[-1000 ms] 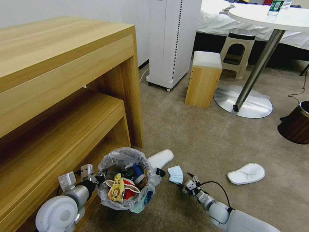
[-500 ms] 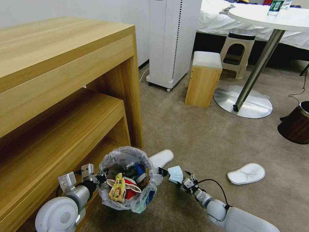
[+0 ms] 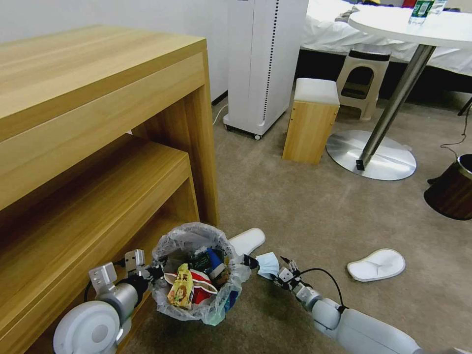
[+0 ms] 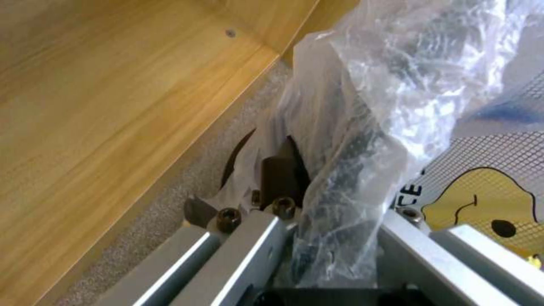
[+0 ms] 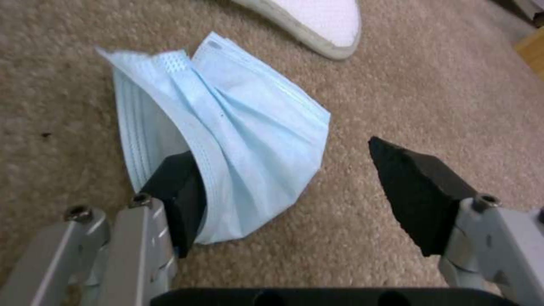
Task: Pick up the trash bin and place the garbage on the floor into it.
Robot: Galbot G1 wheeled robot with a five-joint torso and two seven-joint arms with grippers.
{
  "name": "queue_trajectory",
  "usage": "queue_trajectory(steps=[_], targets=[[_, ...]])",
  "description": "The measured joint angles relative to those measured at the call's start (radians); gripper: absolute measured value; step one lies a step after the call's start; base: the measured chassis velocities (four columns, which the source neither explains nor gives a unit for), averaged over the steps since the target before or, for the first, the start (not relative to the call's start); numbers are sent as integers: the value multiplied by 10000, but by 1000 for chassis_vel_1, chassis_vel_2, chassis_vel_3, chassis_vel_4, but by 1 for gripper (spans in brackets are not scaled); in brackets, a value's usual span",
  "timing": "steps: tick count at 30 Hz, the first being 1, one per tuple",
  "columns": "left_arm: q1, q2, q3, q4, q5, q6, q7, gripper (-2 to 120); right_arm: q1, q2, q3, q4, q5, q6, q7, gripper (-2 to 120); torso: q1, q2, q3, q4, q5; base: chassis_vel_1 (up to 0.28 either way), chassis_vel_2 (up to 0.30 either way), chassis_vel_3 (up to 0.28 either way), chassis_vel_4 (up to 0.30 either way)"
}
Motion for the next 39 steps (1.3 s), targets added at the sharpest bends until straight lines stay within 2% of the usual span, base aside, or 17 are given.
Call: queue_trajectory(steps=[2,3,6,7,9,10,13,15,17,20,32,39], targets=[[-11,-17,38,4,1,-3,0,0,3,20,4,-21,-37,36,7,61,0,0,0,0,0,0,0,0,0],[-11,-17,38,4,1,-3,0,0,3,20,4,-21,-37,36,7,61,0,0,0,0,0,0,0,0,0],[-42,-30,76,7,3,-11,0,0,-19,-13,30,41,-63,49,29,46,0,0,0,-1,1,0,0,0,0],[-42,-30,76,7,3,-11,0,0,-19,-13,30,41,-63,49,29,46,0,0,0,-1,1,0,0,0,0],[-46,-45,107,6,12,-17,1,0,-32,-36,66,40,-114,84,35,36,0,0,0,-1,-1,0,0,0,0],[-46,-45,107,6,12,-17,1,0,-32,-36,66,40,-114,84,35,36,0,0,0,-1,-1,0,0,0,0],[-44,-48,110,-23,15,-23,2,0,-54,-95,83,45,-146,119,15,22,0,0,0,-1,0,0,0,0,0],[-41,-48,109,-30,14,-24,4,0,-58,-95,87,36,-168,135,2,18,0,0,0,-1,-1,0,0,0,0],[-27,-49,103,-34,16,-28,8,0,-83,-98,103,24,-230,169,-6,7,0,0,0,-1,0,0,0,0,0],[-16,-49,98,-34,27,-35,15,0,-121,-123,122,64,-255,192,-7,0,0,0,0,-1,1,0,0,0,0],[-4,4,90,150,104,-50,25,0,-554,-539,713,587,-426,480,-146,0,0,0,0,0,1,0,0,0,0],[-54,184,141,458,216,-50,34,0,-1173,-1307,1741,1969,-435,675,-247,0,0,0,-1,0,-1,0,0,0,0]])
